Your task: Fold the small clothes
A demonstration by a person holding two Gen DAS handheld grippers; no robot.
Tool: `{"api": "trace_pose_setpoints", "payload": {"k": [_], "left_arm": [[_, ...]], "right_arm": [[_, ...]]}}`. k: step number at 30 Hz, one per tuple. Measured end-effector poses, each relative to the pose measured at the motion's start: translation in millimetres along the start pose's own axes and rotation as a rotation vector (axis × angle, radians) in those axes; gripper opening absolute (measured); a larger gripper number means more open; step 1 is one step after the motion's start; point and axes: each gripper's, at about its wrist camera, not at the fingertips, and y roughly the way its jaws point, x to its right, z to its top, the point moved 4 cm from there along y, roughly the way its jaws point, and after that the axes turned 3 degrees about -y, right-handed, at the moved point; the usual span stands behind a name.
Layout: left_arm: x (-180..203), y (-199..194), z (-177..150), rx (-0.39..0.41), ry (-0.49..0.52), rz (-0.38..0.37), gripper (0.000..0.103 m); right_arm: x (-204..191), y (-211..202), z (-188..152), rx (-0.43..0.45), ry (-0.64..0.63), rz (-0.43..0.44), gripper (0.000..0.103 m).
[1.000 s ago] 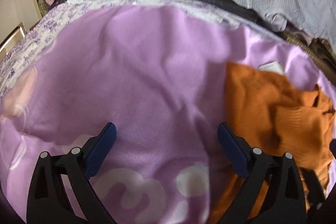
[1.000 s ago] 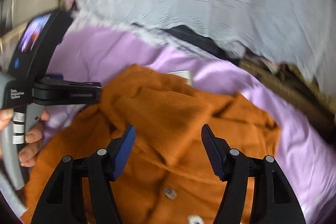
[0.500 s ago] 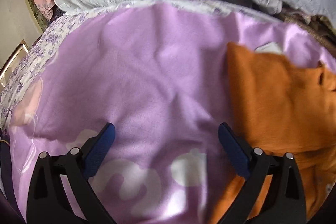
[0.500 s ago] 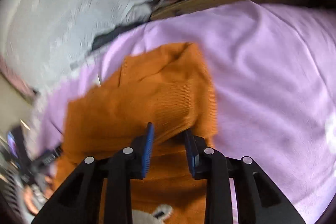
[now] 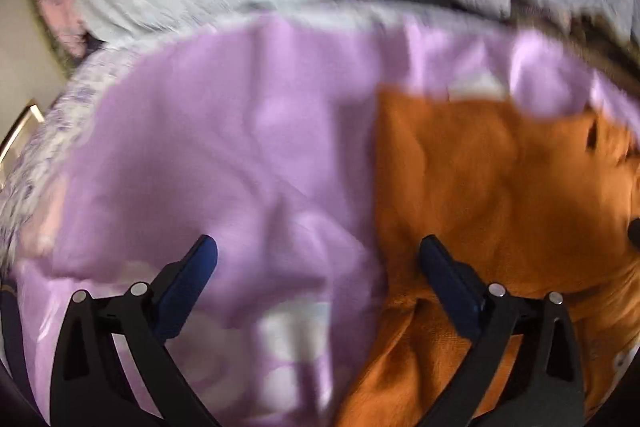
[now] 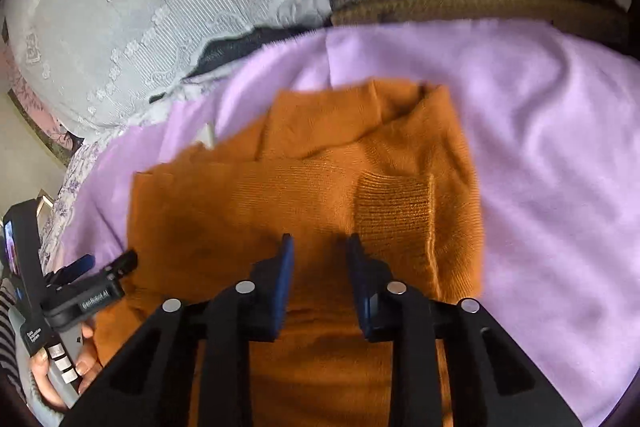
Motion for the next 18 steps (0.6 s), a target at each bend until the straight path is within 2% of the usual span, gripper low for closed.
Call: {"api": "trace_pose_setpoints", "payload": {"k": [1, 3, 4, 5, 7, 9, 12, 14, 15, 16, 17, 18], "left_arm": [[2.8, -10.3, 4.9, 0.029, -0.009, -0.045, 0.098], [12.8, -23.0, 12.1, 0.065, -0.004, -0.12, 0.098], [23.4, -24.3, 16.5, 0.077, 0.022, -0.125, 0.098], [35.0, -17.7, 20.5, 0.065, 0.057, -0.102, 0.098], [54.6, 9.4, 23.5, 0.0, 0.109, -0.075, 0.098], [65.4, 47.8, 16.3, -0.115, 0.163, -0.027, 0.099], [48.5, 40.9, 13.6, -0.117, 0.052, -0.103, 0.098], [29.6, 12.5, 3.0, -0.066, 0.029, -0.171, 0.098], [23.4, 3.1, -3.6, -0.048, 0.049, -0.166, 0.098], [20.2, -0.1, -9.7, -0.043, 0.069, -0.136, 0.098], [19.7, 3.5, -15.2, -0.057, 0.078, -0.108, 0.099], [20.1, 15.4, -24.0, -0.108, 0.084, -0.092, 0.099]], "right_arm": [[-7.4, -8.1, 5.9, 0.044, -0.022, 0.004, 0.038], [-19.0, -5.7, 13.4, 0.063, -0.061, -0.008, 0.046], [-22.7, 7.8, 16.8, 0.036, -0.078, -0.024, 0.05], [-22.1, 21.1, 17.3, 0.004, -0.075, -0.032, 0.05], [-13.2, 55.9, 11.3, -0.112, -0.044, -0.058, 0.051], [-10.3, 61.3, 9.3, -0.096, -0.053, -0.062, 0.05], [-15.0, 26.7, 4.1, -0.043, -0.067, -0.042, 0.05], [-17.0, 3.5, -10.2, -0.038, -0.117, -0.026, 0.054], [-14.3, 1.2, -17.5, -0.057, -0.127, -0.042, 0.063], [-8.7, 7.0, -28.5, -0.102, -0.132, -0.061, 0.066], [-6.3, 14.0, -36.5, -0.126, -0.148, -0.063, 0.067], [-7.8, 12.0, -38.6, -0.11, -0.174, -0.07, 0.067]]}}
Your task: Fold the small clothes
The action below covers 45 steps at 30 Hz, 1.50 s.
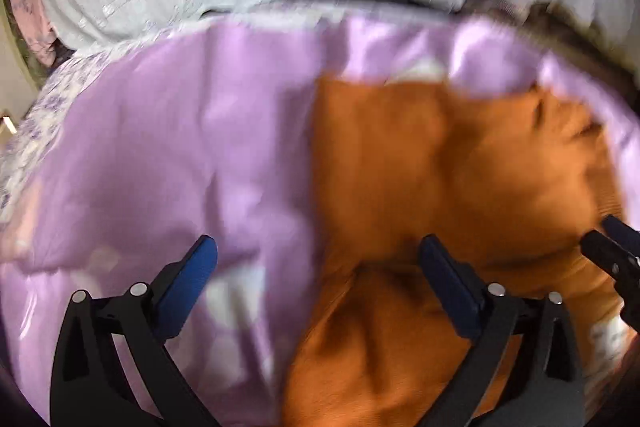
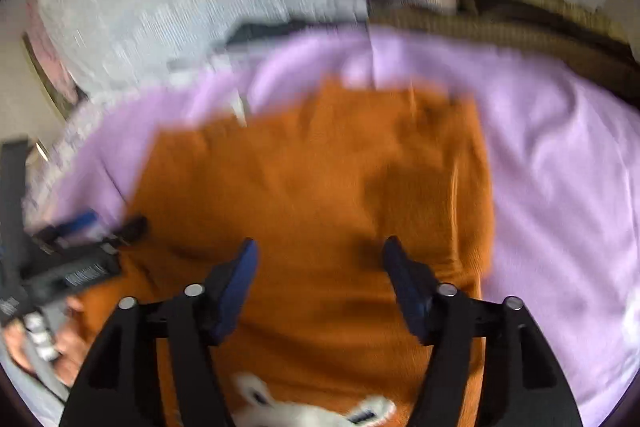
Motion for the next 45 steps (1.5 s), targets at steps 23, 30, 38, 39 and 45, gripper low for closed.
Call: {"api": "trace_pose_setpoints", "payload": {"k": [23, 30, 38, 39, 45], "left_arm": [[-35.2, -115.3, -162.5, -0.041, -0.044, -0.47, 0.098], [-31.2, -108.1, -155.0, -0.073, -0.083, -0.609, 0.097], [-24.0, -105.0, -153.4, -0.111, -0.082, -0.699, 0.051], [-25.7, -106.1, -157.5, -0.119, -0.089, -0.707, 0.047], [-24.9, -102.5, -162.2, -0.137, -0.109, -0.717, 0.048]], "right_arm": [[45.9, -139.7, -137.4, 0.092, 0.265, 0.259, 0.093], [21.0, -123.7, -139.2, -0.022, 0.24, 0.384, 0.088], [21.6, -110.6, -139.8, -0.093, 0.279, 0.458, 0.048], [20.3, -114.4, -144.6, -0.096, 0.276, 0.471, 0.047], [11.9, -113.7, -146.9, -0.102, 0.258, 0.486, 0.047]]}}
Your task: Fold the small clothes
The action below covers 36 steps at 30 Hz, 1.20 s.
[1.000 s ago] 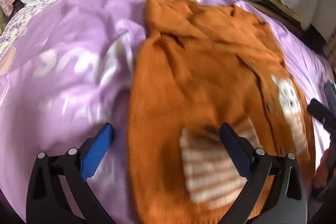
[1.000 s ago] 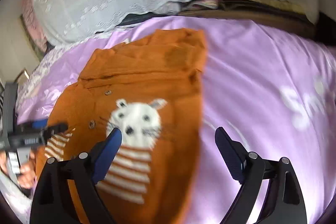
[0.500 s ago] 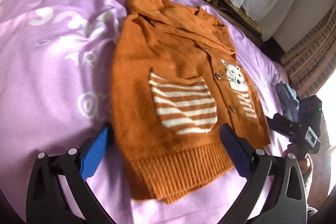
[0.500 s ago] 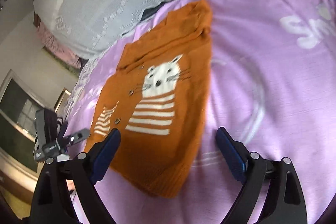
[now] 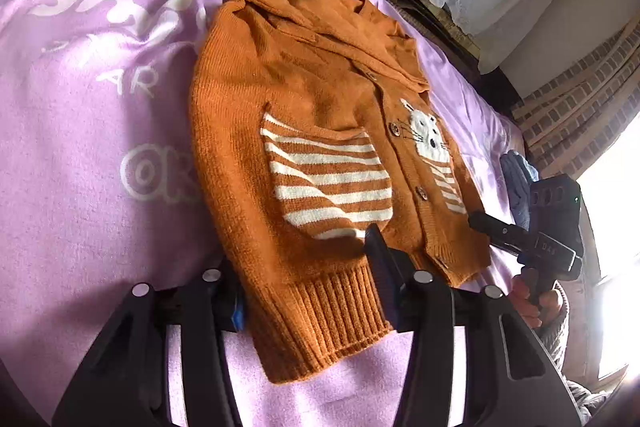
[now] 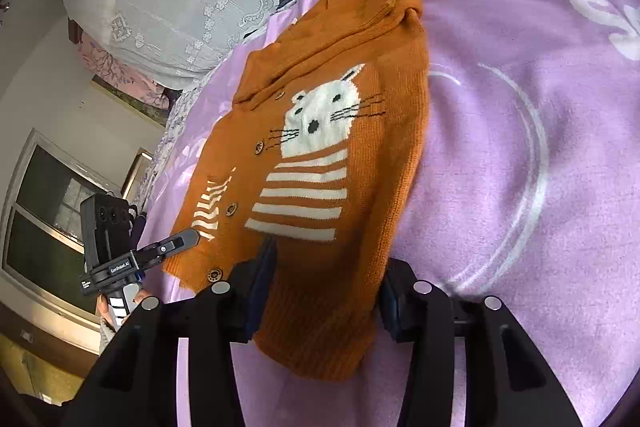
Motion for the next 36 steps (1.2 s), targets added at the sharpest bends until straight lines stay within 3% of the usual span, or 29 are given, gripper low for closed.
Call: {"api": "trace_pose_setpoints", "payload": {"k": [2, 4, 6, 7, 12, 18, 23, 26, 28, 29, 30, 32, 34, 35, 36], "left_arm": [[2.0, 1.2, 1.7, 0.007, 0.001, -0.014, 0.047], [4.4, 0.8, -0.1, 0.016, 0.014, -0.01, 0.037], [4.8, -1.7, -1.2, 0.019, 0.011, -0.029, 0.016], [4.9, -3.0, -1.0, 0.022, 0.007, -0.04, 0.014], [10.9, -4.0, -1.7, 0.041, 0.039, -0.006, 0.01], [20.2, -27.3, 0.2, 0.133, 0.077, -0.004, 0.008], [17.4, -33.0, -6.4, 0.139, 0.072, 0.0, 0.008], [11.5, -26.9, -6.4, 0.113, 0.049, 0.014, 0.008], [7.6, -20.1, -7.0, 0.084, 0.035, 0.025, 0.009], [5.2, -17.3, -7.4, 0.073, 0.028, 0.035, 0.012], [1.1, -13.3, -7.4, 0.058, 0.009, 0.049, 0.02], [-5.2, -8.1, -7.6, 0.037, -0.02, 0.043, 0.024], [-5.7, -8.3, -7.3, 0.041, -0.019, 0.041, 0.023], [-3.5, -9.5, -7.5, 0.049, -0.007, 0.044, 0.015], [0.2, -11.8, -7.9, 0.06, 0.008, 0.038, 0.008]], "right_arm": [[-1.6, 1.8, 2.0, 0.004, -0.001, 0.007, 0.047], [-7.5, 1.6, 0.2, 0.006, -0.033, -0.008, 0.04], [-10.0, 0.4, -3.0, 0.002, -0.035, 0.002, 0.022], [-9.6, 1.1, -2.8, 0.001, -0.03, 0.005, 0.021], [-6.7, -0.5, -0.1, 0.012, -0.022, 0.001, 0.014], [-14.4, -27.8, 4.3, 0.089, -0.026, 0.042, 0.006], [-13.2, -24.2, -2.7, 0.057, -0.028, 0.022, 0.006], [-3.2, -12.5, -4.7, 0.017, -0.001, -0.037, 0.014], [-0.4, -9.6, -3.9, 0.007, -0.001, -0.06, 0.025], [-2.4, -8.1, -3.8, 0.001, -0.009, -0.041, 0.041], [-5.5, -6.9, -5.0, -0.005, -0.02, -0.038, 0.048], [-9.5, -2.8, -6.5, -0.008, -0.049, -0.073, 0.048], [-11.1, -1.9, -6.8, 0.0, -0.06, -0.094, 0.032], [-10.6, -2.3, -6.0, 0.001, -0.049, -0.073, 0.012], [-10.3, -4.2, -5.6, 0.012, -0.032, -0.052, 0.01]]}}
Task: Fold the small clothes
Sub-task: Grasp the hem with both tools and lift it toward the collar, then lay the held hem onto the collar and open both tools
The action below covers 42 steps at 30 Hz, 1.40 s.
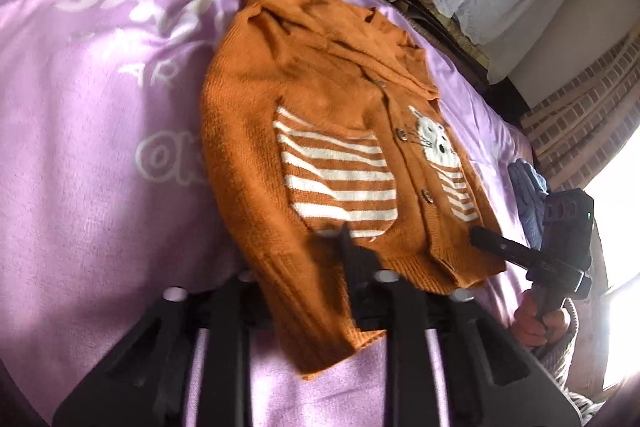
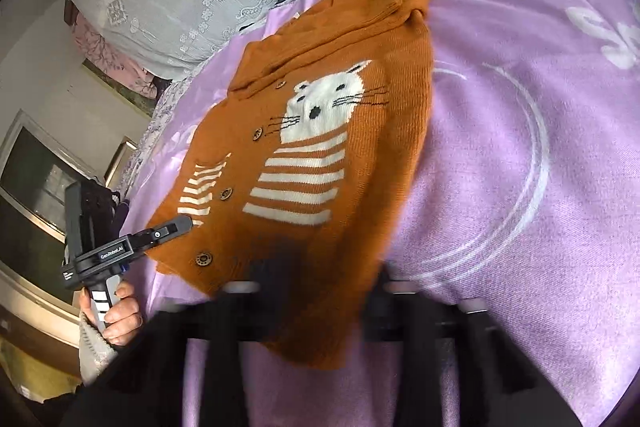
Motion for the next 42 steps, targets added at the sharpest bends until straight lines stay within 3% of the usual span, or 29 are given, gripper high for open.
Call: {"api": "trace_pose_setpoints", "payload": {"k": [6, 13, 21, 36, 42], "left_arm": [[23.7, -34.4, 3.1, 0.126, 0.068, -0.039, 0.007], [31.8, -36.5, 24.7, 0.112, 0.087, -0.041, 0.006], [55.6, -35.9, 80.1, 0.164, 0.166, 0.01, 0.007], [37.7, 10.0, 171.2, 0.181, 0.078, 0.029, 0.007], [27.1, 43.2, 209.8, 0.191, 0.05, 0.046, 0.007]], "right_arm": [[-6.5, -30.1, 6.3, 0.089, 0.03, 0.111, 0.008], [-6.9, -36.9, 26.4, 0.09, 0.081, 0.196, 0.007], [-21.3, -41.8, 77.0, 0.142, 0.054, 0.195, 0.007], [16.0, -0.1, 174.7, 0.217, 0.198, 0.24, 0.007], [44.7, 34.3, 224.4, 0.252, 0.259, 0.203, 0.007]]}}
